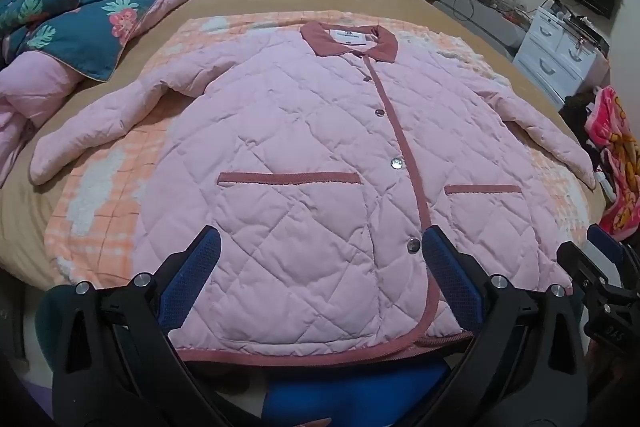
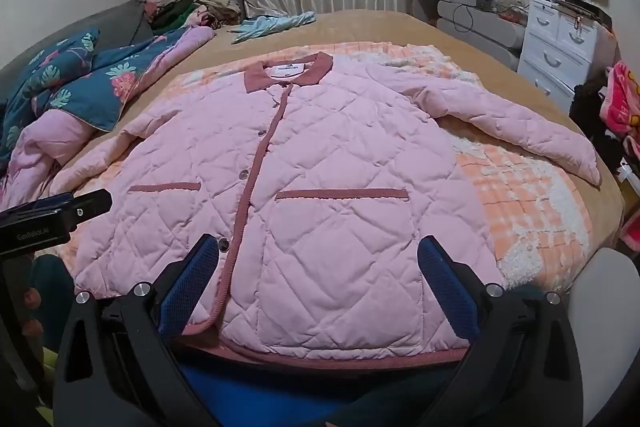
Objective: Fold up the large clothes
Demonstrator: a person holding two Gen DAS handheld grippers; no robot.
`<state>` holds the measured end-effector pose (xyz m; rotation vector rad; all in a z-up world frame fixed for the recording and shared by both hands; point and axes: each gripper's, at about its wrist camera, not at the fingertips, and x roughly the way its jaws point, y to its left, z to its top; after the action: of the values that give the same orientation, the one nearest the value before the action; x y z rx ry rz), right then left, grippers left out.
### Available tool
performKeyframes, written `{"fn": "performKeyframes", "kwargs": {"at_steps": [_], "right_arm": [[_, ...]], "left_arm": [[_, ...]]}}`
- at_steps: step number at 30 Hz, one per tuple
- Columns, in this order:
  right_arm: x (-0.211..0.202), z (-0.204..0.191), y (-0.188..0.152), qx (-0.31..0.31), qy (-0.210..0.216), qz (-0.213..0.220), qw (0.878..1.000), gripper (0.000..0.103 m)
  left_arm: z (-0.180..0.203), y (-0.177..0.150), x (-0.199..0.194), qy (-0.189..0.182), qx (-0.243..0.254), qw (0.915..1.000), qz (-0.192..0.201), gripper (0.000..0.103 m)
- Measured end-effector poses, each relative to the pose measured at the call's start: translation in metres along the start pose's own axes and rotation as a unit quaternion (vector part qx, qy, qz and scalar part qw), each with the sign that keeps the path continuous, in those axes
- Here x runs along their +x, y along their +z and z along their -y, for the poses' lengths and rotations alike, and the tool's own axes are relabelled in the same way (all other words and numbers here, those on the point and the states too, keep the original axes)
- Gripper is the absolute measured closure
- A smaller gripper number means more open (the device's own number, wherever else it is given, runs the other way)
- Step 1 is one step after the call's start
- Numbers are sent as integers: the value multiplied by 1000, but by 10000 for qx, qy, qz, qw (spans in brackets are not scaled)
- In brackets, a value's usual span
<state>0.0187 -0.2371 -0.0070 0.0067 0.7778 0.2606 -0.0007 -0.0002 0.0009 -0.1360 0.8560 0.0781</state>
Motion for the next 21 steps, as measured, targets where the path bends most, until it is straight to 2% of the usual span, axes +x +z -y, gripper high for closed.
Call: {"fn": "performKeyframes", "kwargs": {"at_steps": [7, 8, 21], "right_arm": [[5, -2, 5, 57, -72, -53, 9999, 4], [-5, -4, 1, -57, 31, 83, 9999, 4], [-10, -9, 2, -100, -23, 150, 9998, 4]], "left_arm": [[2, -1, 0, 11, 7, 10000, -19, 9], [3, -2, 0, 14, 5, 10000, -25, 9], [8, -3, 0, -73, -11, 10000, -38, 9]]}}
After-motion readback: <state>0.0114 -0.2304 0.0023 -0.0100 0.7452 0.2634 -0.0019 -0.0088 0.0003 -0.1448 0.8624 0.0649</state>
